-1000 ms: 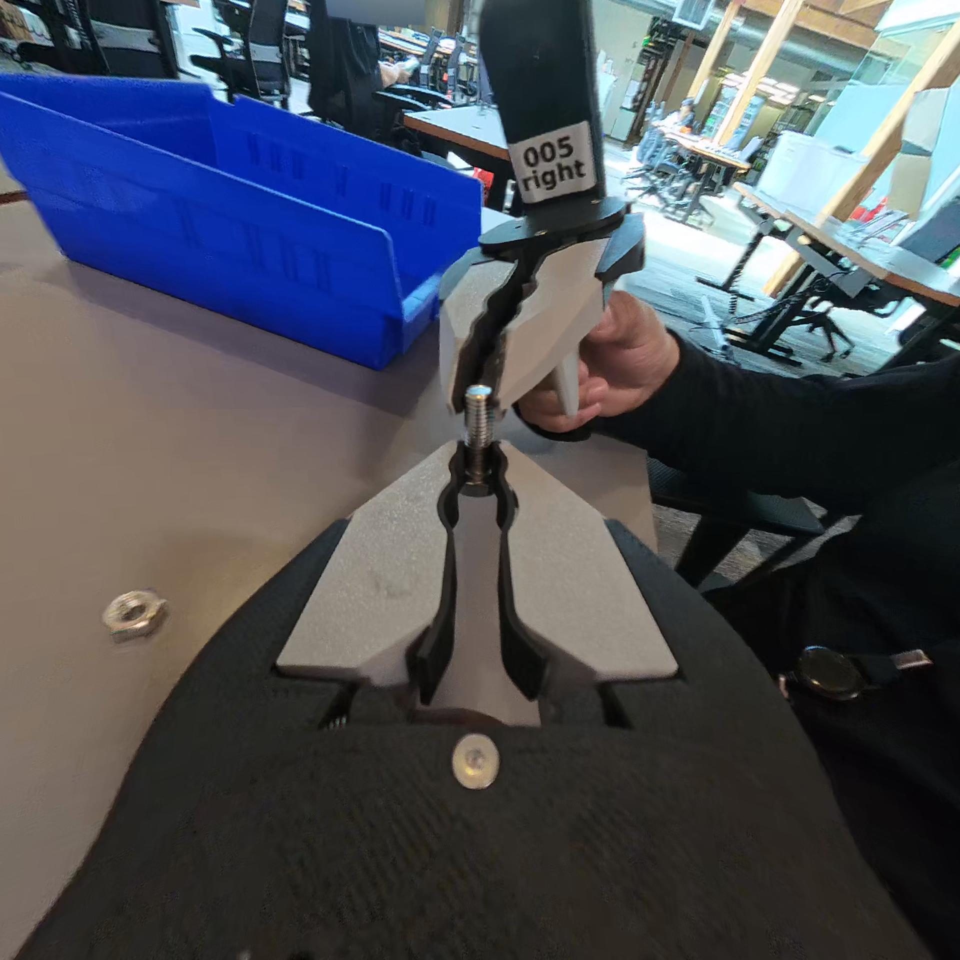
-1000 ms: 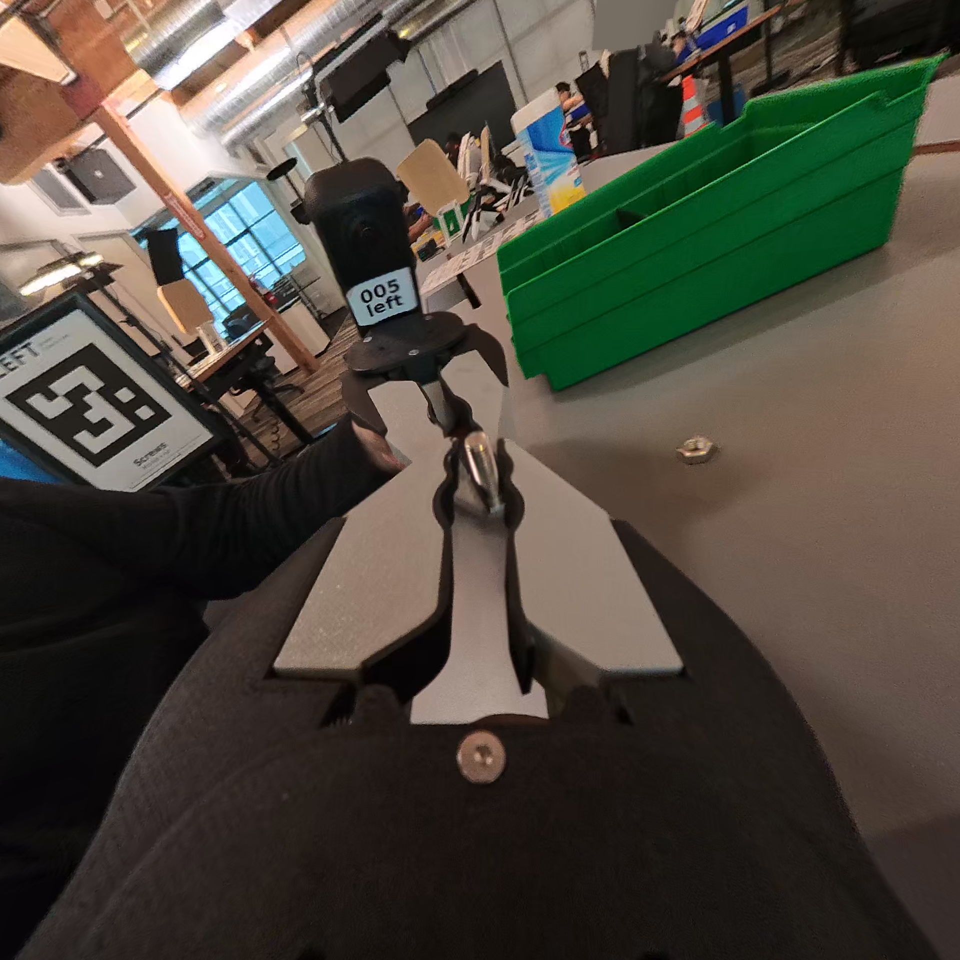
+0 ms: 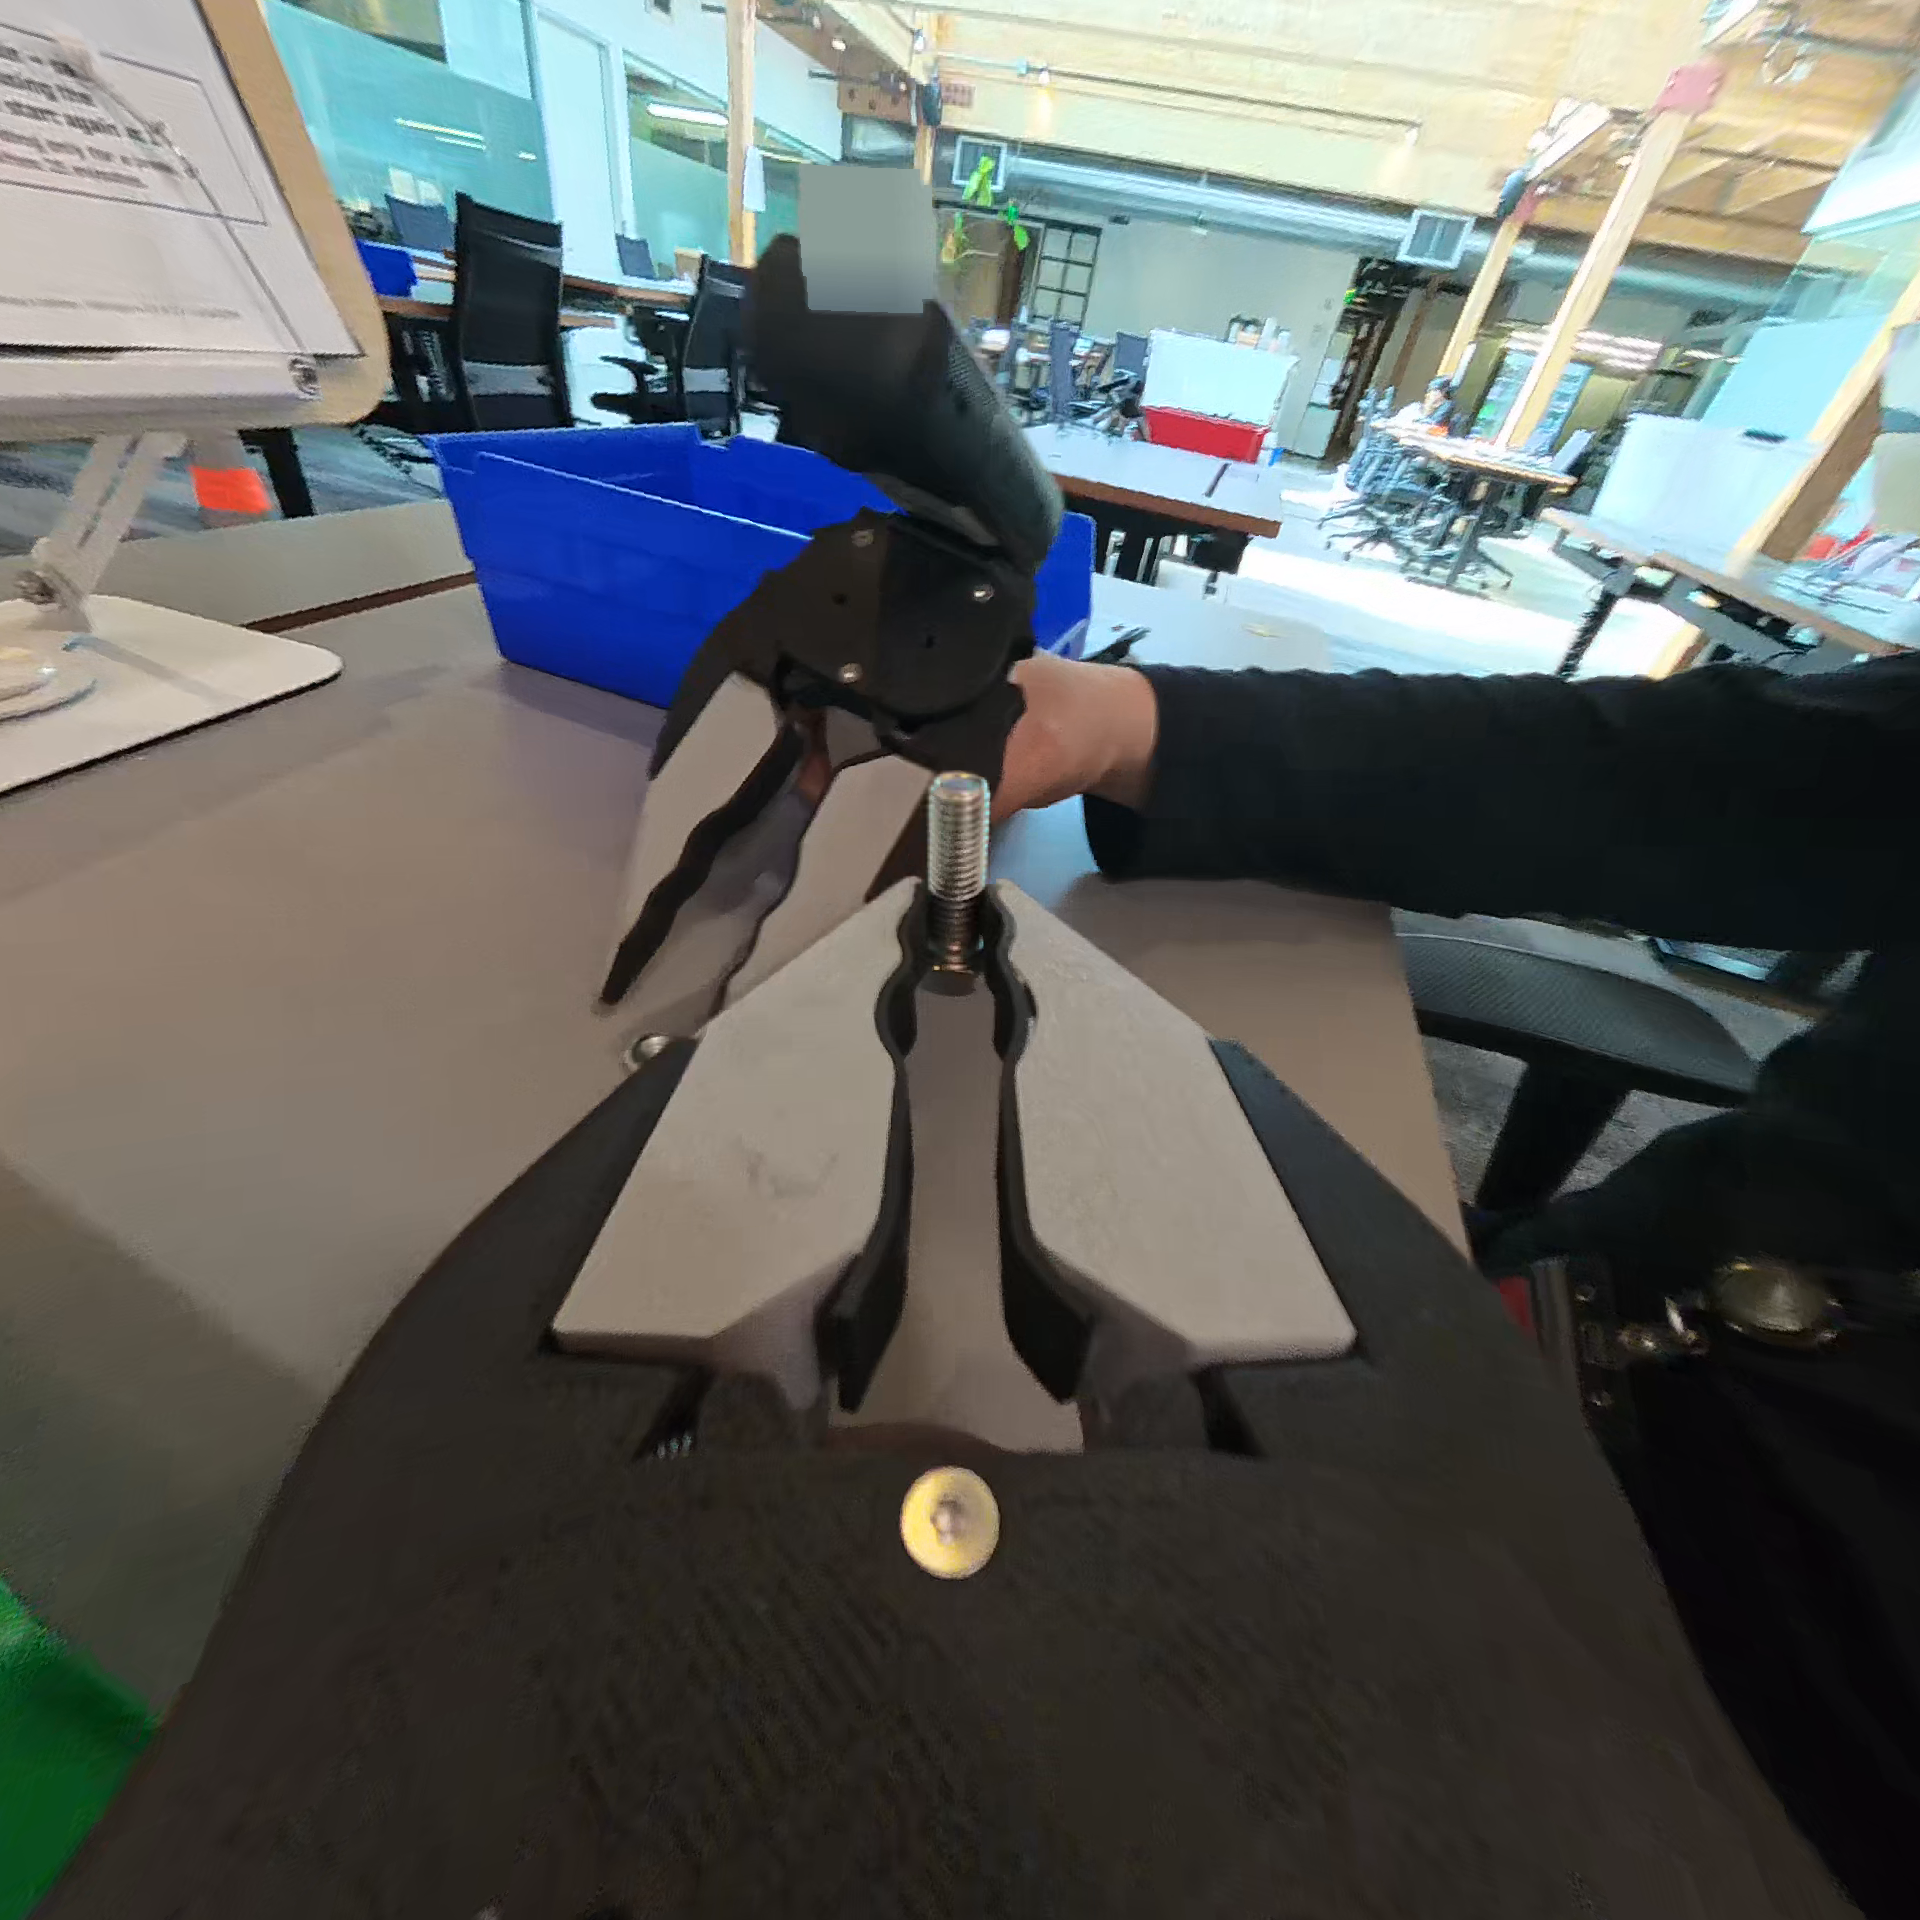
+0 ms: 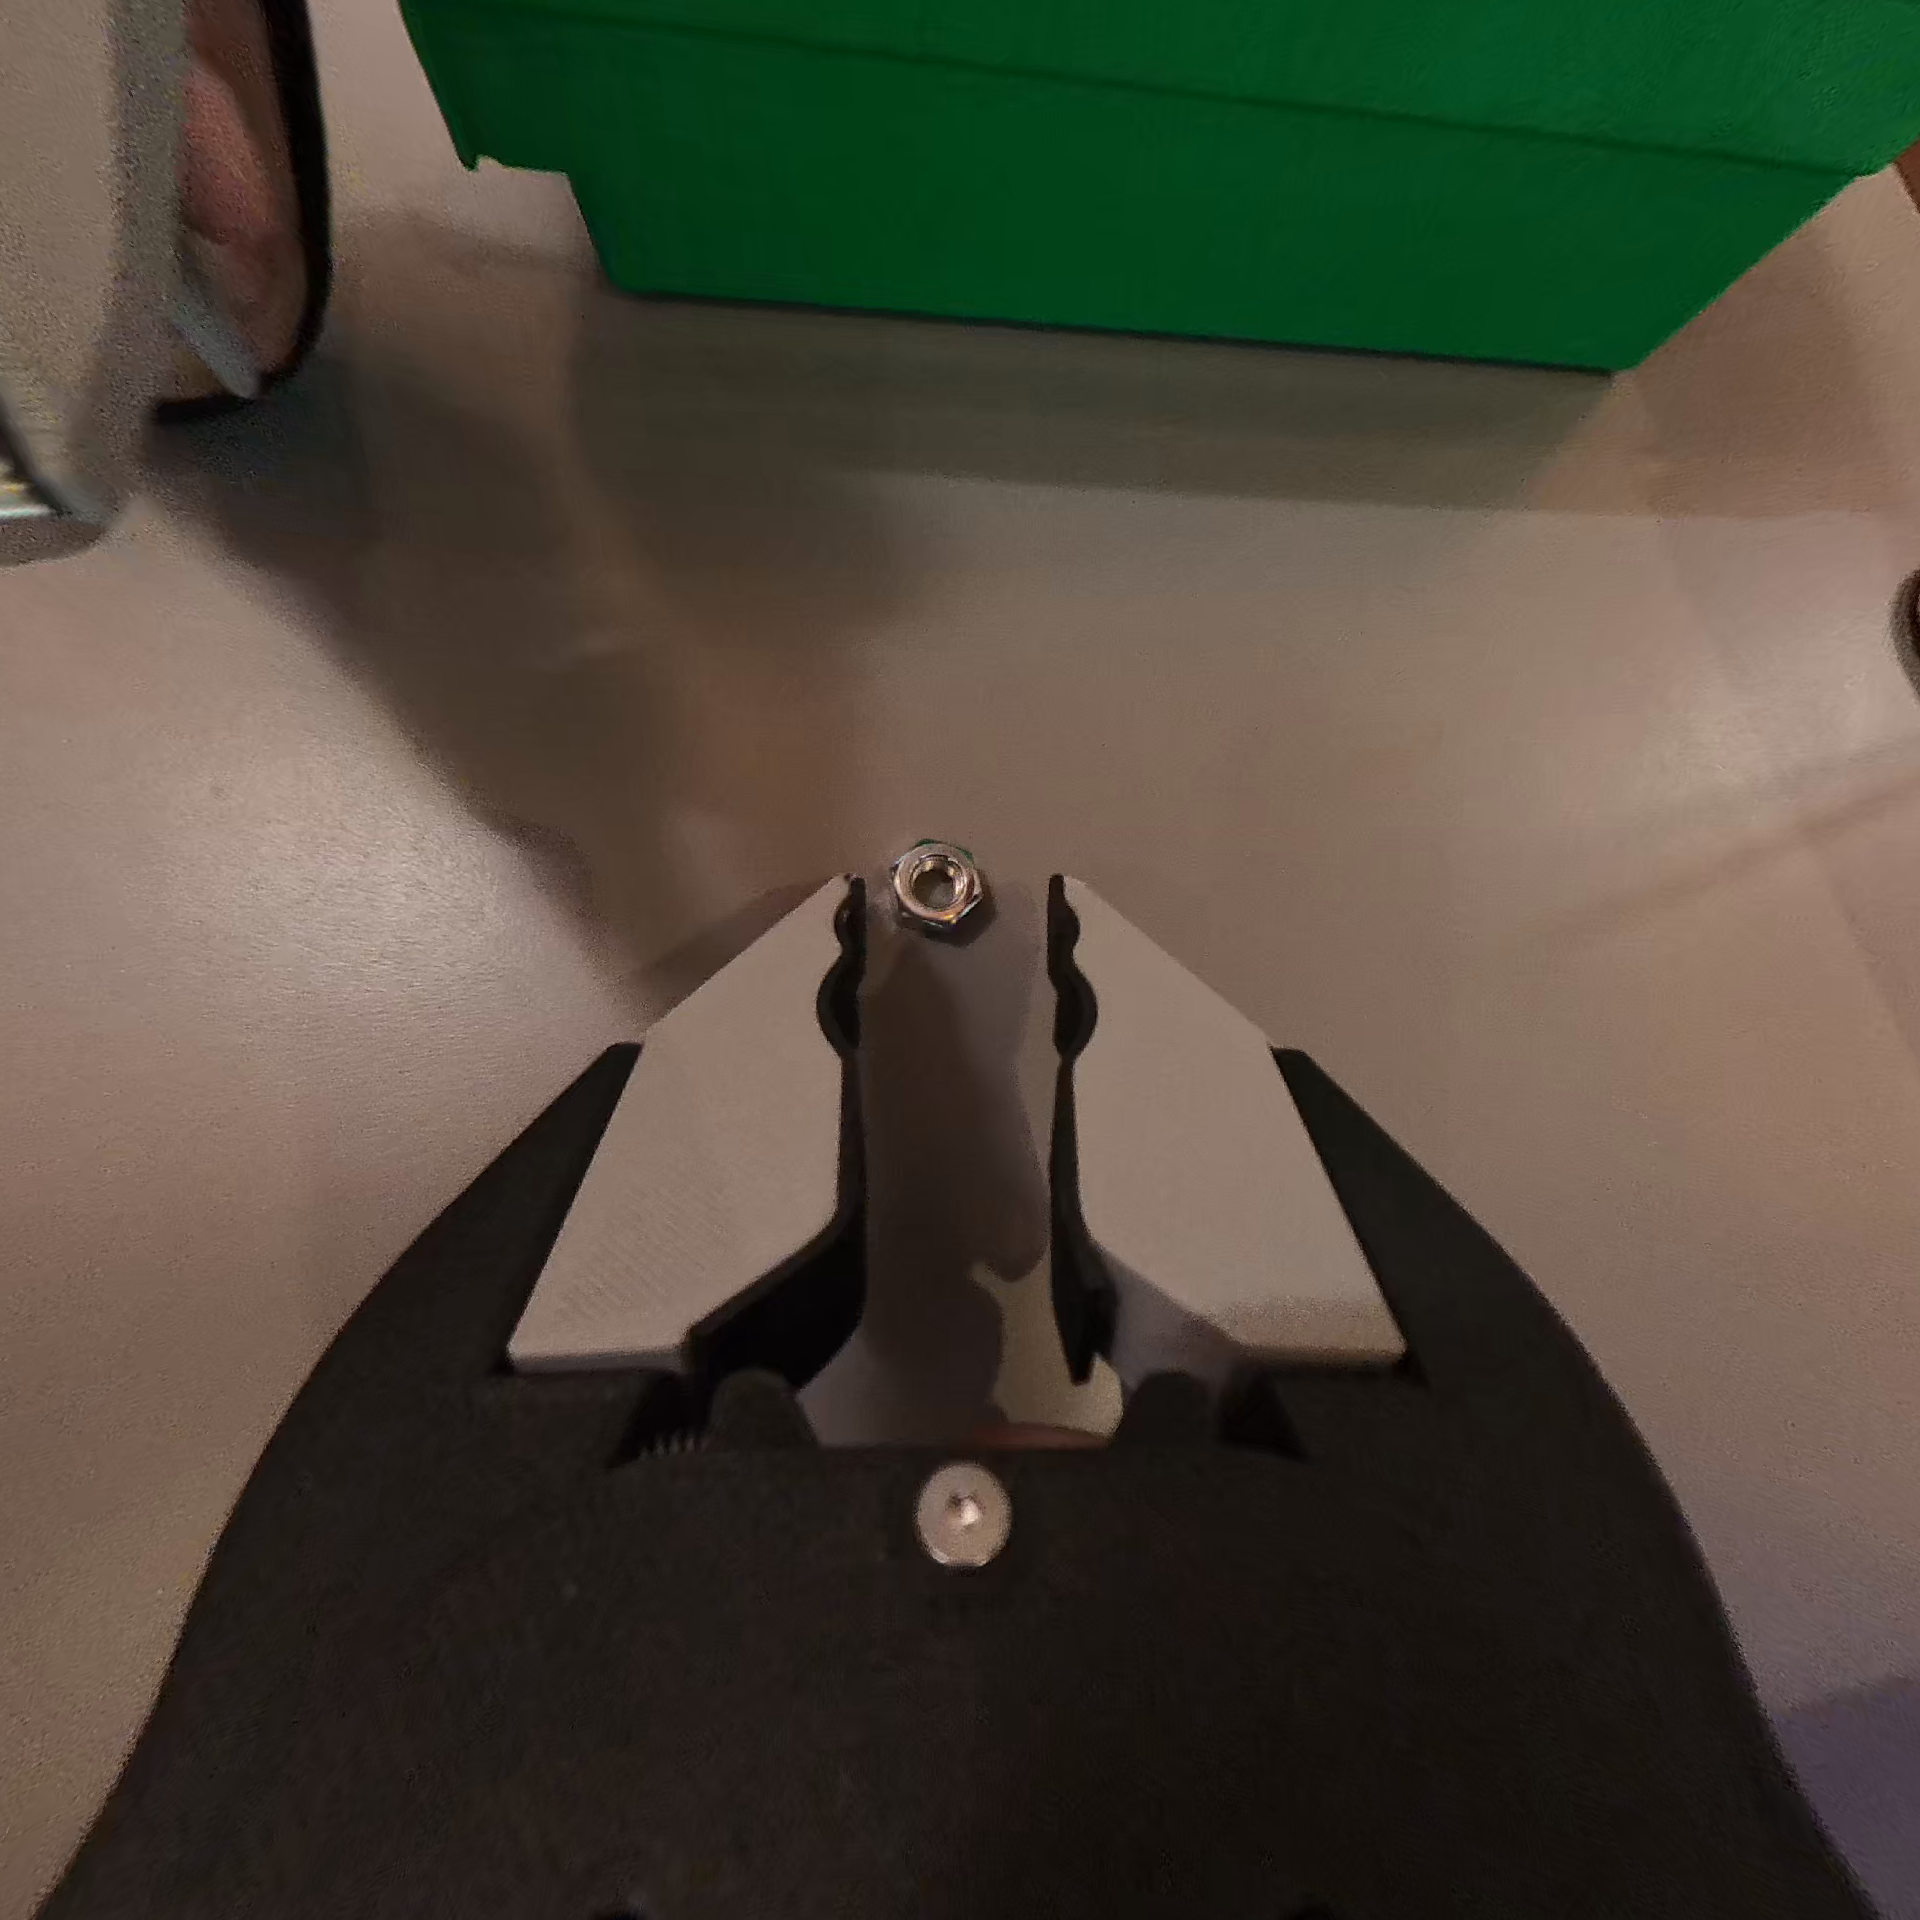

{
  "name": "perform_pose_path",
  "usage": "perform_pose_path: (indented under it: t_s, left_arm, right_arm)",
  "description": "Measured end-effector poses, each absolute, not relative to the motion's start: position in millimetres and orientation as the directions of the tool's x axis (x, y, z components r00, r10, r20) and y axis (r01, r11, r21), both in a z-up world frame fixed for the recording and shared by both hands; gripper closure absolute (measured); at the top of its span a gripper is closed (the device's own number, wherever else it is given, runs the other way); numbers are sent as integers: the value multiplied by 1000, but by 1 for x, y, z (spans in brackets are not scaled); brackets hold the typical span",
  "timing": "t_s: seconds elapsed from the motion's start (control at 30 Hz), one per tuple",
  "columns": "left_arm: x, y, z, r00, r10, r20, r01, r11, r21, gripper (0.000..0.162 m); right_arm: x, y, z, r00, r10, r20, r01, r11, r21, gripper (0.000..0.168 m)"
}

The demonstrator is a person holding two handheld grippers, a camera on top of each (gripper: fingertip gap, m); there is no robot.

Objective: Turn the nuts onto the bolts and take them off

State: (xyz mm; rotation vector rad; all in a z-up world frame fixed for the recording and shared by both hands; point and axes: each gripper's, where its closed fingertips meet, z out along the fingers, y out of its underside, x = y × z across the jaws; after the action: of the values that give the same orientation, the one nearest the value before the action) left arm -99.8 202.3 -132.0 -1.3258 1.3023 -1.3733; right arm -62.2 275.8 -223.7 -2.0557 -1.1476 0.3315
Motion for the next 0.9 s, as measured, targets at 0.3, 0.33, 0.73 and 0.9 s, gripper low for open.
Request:
perform_pose_path:
  t_s: [0.3,0.33,0.73,0.9]
  left_arm:
    - [-100,196,-133,-151,-969,195,-104,-181,-978,156]
    - [-100,196,-133,-154,-966,209,-102,-194,-976,156]
    - [-99,197,-132,-121,-971,205,-90,-194,-977,156]
    - [-94,192,-133,-122,-974,190,-95,-179,-979,156]
  right_arm:
    - [-70,275,-231,509,860,38,608,-328,-723,154]
    - [-68,274,-231,518,855,35,603,-336,-724,154]
    - [-73,233,-136,581,808,-100,454,-424,-784,155]
    - [-93,215,-99,544,822,-169,461,-461,-758,154]
